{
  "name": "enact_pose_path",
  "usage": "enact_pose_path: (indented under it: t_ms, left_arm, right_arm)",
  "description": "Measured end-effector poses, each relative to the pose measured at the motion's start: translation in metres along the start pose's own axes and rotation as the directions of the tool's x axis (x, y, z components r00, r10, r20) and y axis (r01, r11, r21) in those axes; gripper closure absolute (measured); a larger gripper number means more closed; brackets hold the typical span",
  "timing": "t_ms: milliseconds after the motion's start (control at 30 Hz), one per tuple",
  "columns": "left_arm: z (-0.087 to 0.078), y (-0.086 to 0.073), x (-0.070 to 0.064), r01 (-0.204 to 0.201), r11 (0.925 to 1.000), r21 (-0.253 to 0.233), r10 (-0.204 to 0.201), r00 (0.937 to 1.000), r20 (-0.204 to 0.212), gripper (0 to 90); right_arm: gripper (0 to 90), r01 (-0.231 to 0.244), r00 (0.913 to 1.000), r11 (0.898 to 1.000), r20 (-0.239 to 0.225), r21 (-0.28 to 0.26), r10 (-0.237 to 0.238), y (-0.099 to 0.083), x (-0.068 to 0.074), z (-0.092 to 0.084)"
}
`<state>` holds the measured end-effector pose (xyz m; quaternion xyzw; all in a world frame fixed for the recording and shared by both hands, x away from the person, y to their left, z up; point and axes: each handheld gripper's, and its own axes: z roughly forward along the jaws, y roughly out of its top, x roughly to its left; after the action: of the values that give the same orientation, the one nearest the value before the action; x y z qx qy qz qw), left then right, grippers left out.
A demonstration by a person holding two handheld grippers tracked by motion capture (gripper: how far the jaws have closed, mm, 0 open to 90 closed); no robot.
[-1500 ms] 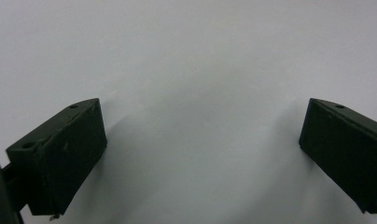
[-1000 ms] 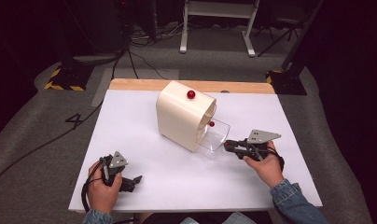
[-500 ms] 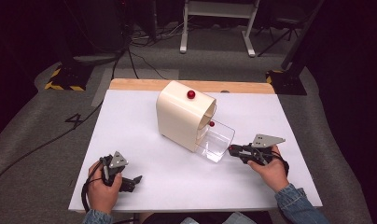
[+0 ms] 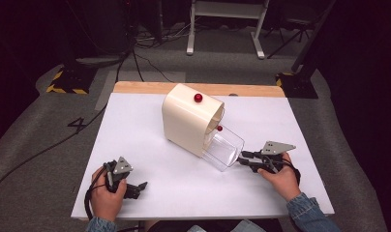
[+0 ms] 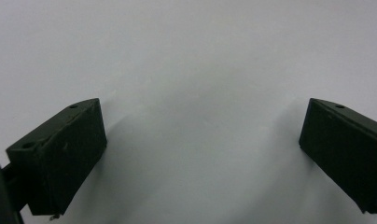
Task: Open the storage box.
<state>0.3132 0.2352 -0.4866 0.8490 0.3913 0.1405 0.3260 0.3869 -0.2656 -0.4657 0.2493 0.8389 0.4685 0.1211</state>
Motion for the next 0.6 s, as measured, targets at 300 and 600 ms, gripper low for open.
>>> enact_pose_path:
  t_ms: [300,600]
  left_arm:
    - [0.000,0.000,0.000,0.002,1.0000,-0.001,-0.002,1.0000,0.000,0.8]
    - [0.000,0.000,0.000,0.002,1.0000,0.002,-0.002,1.0000,0.000,0.8]
  right_arm:
    - [59.4,0.006,0.9999,0.999,0.009,-0.038,-0.005,0.009,0.003,-0.012]
    - [56.8,0.046,0.9988,0.993,0.018,-0.105,-0.044,0.048,0.005,-0.027]
